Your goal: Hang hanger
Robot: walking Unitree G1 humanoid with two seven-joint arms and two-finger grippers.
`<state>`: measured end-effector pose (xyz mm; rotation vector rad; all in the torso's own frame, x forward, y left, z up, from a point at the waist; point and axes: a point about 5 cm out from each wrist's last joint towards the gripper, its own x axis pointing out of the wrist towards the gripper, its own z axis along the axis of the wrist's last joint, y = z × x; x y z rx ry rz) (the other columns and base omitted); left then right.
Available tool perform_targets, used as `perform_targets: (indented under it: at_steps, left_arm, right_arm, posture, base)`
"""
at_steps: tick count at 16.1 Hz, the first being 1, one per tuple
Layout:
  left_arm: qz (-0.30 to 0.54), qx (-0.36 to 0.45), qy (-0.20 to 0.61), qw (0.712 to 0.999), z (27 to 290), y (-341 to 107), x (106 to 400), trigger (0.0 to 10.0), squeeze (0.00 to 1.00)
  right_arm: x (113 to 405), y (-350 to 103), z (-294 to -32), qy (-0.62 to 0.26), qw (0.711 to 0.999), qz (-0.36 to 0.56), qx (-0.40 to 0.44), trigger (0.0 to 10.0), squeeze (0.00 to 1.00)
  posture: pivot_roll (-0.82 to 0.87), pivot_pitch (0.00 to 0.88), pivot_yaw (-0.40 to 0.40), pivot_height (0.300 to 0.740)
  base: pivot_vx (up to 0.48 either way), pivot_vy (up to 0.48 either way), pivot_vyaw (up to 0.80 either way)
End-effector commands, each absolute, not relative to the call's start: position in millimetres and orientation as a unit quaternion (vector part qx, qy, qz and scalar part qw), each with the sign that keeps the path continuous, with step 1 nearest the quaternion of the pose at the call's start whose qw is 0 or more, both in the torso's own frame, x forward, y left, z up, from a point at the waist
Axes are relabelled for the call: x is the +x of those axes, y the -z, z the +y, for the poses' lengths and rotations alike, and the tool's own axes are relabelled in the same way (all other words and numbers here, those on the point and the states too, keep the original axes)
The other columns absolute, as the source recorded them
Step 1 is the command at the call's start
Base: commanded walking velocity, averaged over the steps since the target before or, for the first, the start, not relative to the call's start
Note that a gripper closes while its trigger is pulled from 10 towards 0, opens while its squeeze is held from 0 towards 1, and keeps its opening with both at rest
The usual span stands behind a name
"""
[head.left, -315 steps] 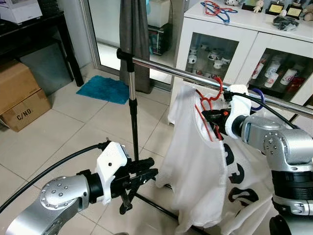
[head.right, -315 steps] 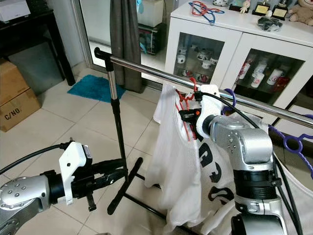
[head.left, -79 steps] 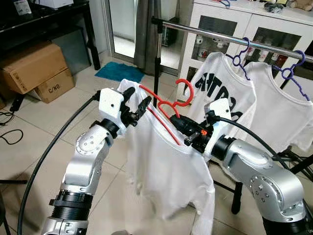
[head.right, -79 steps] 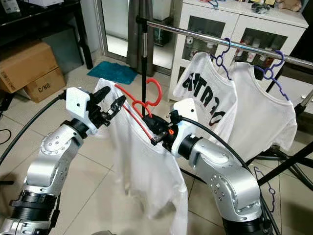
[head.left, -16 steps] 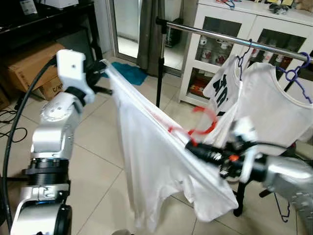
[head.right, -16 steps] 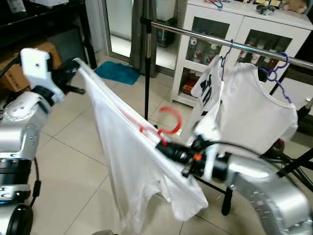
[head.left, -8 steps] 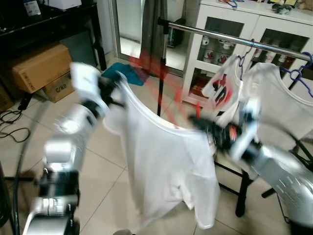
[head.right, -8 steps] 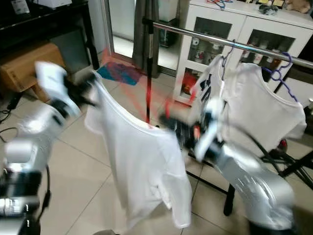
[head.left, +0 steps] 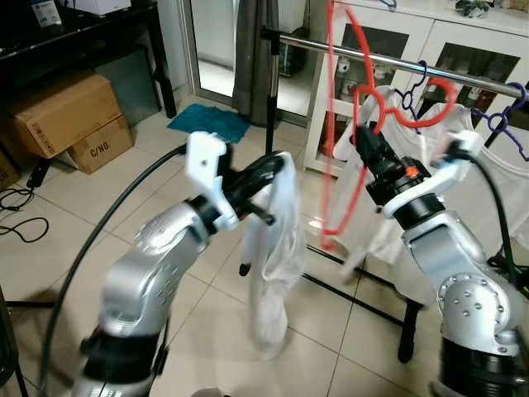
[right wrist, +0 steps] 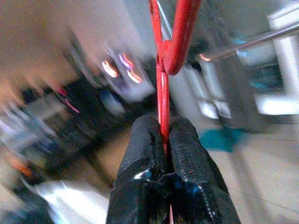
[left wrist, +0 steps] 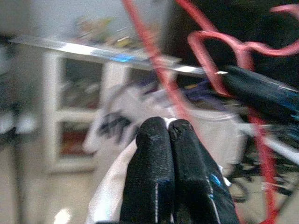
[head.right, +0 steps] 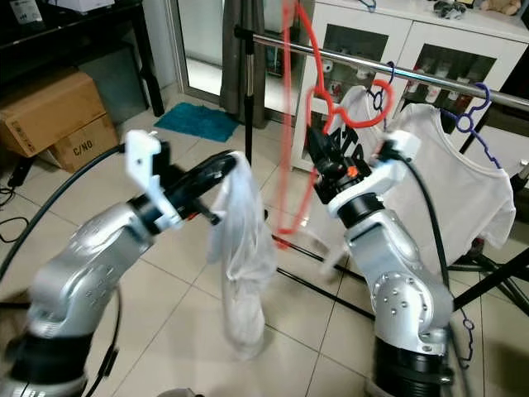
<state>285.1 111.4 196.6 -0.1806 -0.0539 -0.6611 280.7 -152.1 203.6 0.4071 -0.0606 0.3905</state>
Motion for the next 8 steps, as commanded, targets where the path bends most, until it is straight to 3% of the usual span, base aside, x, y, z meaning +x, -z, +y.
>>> perform_targets:
  at_steps: [1, 2, 3, 4, 8]
  left_arm:
    - [-0.008, -0.078, 0.245, 0.966, 135, -190, 287, 0.0, 0.00]
    - [-0.003, -0.075, 0.211, 0.975, 146, -186, 284, 0.0, 0.00]
    - [0.002, -0.070, 0.188, 0.980, 154, -184, 280, 0.0, 0.00]
    - [0.015, -0.065, 0.159, 0.985, 162, -179, 274, 10.0, 0.00]
    - [0.039, -0.062, 0.129, 0.989, 164, -163, 255, 10.0, 0.00]
  right_arm:
    - [276, -187, -149, -0.187, 0.967, 0.024, 0.170, 4.9, 0.00]
    - [271, -182, -150, -0.200, 0.967, 0.035, 0.154, 6.1, 0.00]
    - [265, -175, -152, -0.202, 0.970, 0.047, 0.130, 10.0, 0.00]
    - [257, -161, -160, -0.181, 0.974, 0.081, 0.109, 10.0, 0.00]
    - [241, -156, -164, -0.135, 0.983, 0.080, 0.091, 10.0, 0.00]
  posture:
    - [0.10, 0.000, -0.023, 0.740]
    - [0.10, 0.000, -0.038, 0.740]
    - [0.11, 0.000, -0.046, 0.740]
    - [0.11, 0.000, -0.071, 0.740]
    - [0.08, 0.000, -0.081, 0.740]
  base:
    - [0.000, 0.000, 0.00]
    - [0.000, 0.000, 0.00]
    - [0.000, 0.000, 0.00]
    - [0.000, 0.000, 0.00]
    - [0.000, 0.000, -0.77]
